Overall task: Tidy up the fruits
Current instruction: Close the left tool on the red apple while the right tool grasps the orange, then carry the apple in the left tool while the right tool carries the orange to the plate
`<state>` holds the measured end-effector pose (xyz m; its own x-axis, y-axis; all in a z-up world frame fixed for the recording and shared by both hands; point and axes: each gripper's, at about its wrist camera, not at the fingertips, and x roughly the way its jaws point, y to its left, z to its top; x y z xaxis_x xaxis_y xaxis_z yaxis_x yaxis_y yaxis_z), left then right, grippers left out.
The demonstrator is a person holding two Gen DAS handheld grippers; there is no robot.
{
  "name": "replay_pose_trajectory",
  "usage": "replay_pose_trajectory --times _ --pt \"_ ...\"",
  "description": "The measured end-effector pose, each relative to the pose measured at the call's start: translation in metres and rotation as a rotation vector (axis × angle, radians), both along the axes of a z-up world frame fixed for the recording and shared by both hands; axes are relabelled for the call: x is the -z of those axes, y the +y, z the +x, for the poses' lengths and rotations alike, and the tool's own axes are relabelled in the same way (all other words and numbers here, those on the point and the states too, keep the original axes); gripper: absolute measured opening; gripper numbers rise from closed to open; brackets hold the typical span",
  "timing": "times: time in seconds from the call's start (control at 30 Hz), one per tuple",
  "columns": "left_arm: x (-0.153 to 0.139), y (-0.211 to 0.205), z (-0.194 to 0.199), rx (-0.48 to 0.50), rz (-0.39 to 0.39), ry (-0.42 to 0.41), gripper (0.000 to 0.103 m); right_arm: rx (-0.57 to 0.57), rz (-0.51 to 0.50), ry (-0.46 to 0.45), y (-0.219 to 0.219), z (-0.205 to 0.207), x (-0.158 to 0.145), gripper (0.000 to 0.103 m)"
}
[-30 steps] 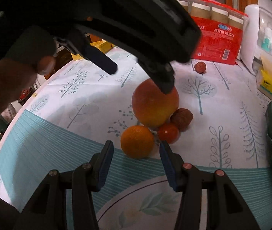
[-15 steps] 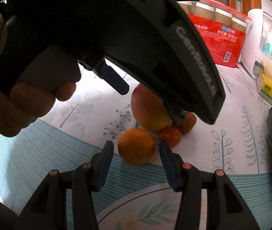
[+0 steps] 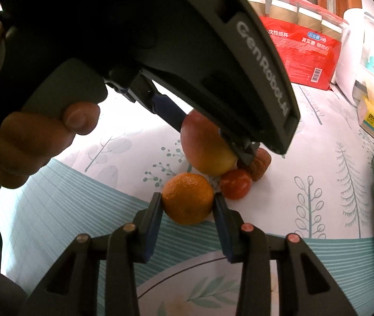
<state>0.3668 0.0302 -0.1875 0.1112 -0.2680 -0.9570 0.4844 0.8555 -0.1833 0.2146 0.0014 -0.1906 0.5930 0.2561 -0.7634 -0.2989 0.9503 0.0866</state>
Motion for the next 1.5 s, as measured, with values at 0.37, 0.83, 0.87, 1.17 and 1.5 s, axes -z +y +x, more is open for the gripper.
replay_pose_trajectory --times 0.37,0.83,0.87,1.17,1.5 --pt "-0.001 0.025 -0.016 -0.070 0.007 -0.002 0.066 -0.015 0.031 0.045 -0.008 -0.006 -0.009 0.038" --pt "-0.014 0.053 -0.064 -0.182 0.006 -0.007 0.066 -0.029 0.035 0.060 -0.028 -0.033 -0.024 0.038" --pt "-0.016 0.053 -0.070 -0.188 0.002 -0.007 0.066 -0.022 0.035 0.059 -0.031 -0.037 -0.024 0.038" --pt "-0.043 0.044 -0.124 -0.209 -0.050 -0.032 0.066 0.083 0.057 0.069 -0.078 -0.076 -0.036 0.038" --pt "-0.068 0.003 -0.174 -0.210 -0.090 -0.060 0.066 0.182 0.089 0.091 -0.137 -0.119 -0.046 0.038"
